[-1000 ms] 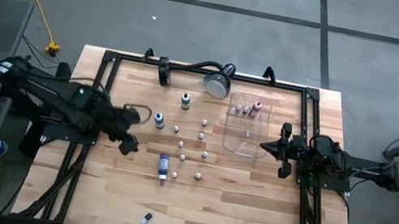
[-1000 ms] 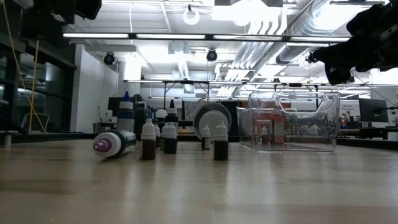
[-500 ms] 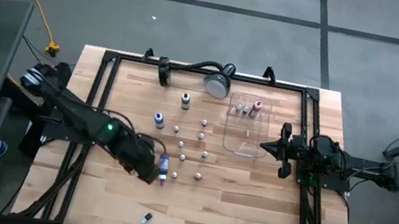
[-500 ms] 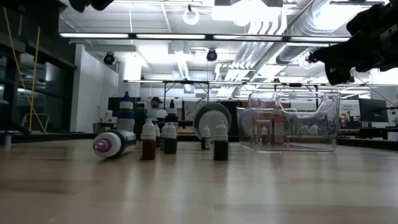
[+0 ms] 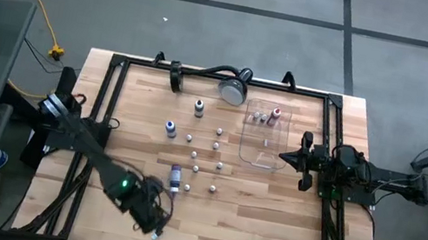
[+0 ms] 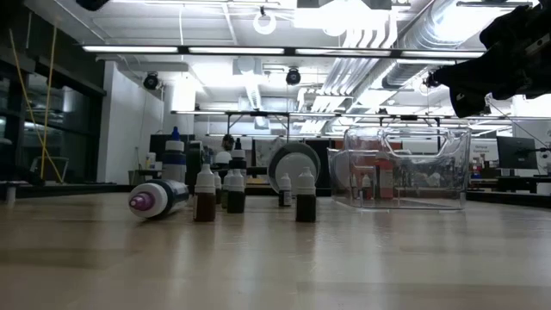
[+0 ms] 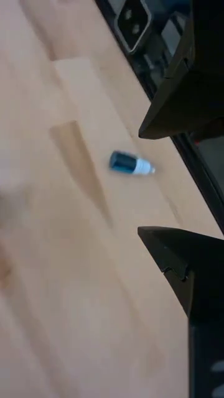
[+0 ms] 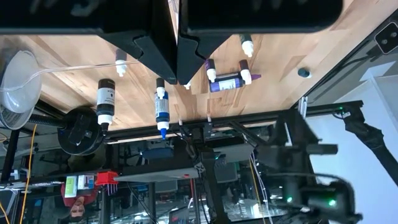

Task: Pick & Place food coloring
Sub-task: Put the small blue food coloring bottle into the transparent bin

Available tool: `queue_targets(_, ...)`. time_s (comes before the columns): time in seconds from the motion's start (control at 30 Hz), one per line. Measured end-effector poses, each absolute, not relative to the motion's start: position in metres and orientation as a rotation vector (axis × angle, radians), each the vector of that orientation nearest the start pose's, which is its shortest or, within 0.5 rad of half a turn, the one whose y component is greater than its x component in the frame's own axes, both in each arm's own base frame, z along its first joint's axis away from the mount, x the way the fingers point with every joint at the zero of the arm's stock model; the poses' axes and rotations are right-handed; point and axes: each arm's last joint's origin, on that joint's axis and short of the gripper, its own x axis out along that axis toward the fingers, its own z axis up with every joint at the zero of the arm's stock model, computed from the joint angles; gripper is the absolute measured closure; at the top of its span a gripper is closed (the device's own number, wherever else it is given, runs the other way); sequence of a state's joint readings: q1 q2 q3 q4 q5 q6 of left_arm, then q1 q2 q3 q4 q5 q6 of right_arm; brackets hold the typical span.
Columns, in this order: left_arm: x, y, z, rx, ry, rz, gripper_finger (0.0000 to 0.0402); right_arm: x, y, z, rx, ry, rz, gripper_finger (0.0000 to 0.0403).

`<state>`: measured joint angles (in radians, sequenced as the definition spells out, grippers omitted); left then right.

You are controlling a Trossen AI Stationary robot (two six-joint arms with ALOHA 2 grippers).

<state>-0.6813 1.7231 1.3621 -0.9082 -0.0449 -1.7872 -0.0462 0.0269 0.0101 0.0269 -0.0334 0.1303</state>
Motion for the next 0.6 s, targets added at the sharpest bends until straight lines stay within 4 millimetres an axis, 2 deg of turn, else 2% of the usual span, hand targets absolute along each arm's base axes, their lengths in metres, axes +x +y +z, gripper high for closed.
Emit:
queue_targets(0.23, 0.261, -0.251, 0.213, -1.022, 1.217, 0.569, 0.0163, 0.099, -0.004, 0.167, 0.13, -0.011, -0.012, 0.0402)
queue_targets(0.4, 0.263, -0.259, 0.199, -0.963, 1.236, 0.538, 0.0163, 0.099, -0.004, 0.167, 0.13, -0.011, -0.012, 0.0402)
queue_targets(0.6, 0.266, -0.263, 0.192, -0.967, 1.238, 0.516, 0.0163, 0.099, -0.004, 0.168, 0.13, -0.011, -0.012, 0.0402)
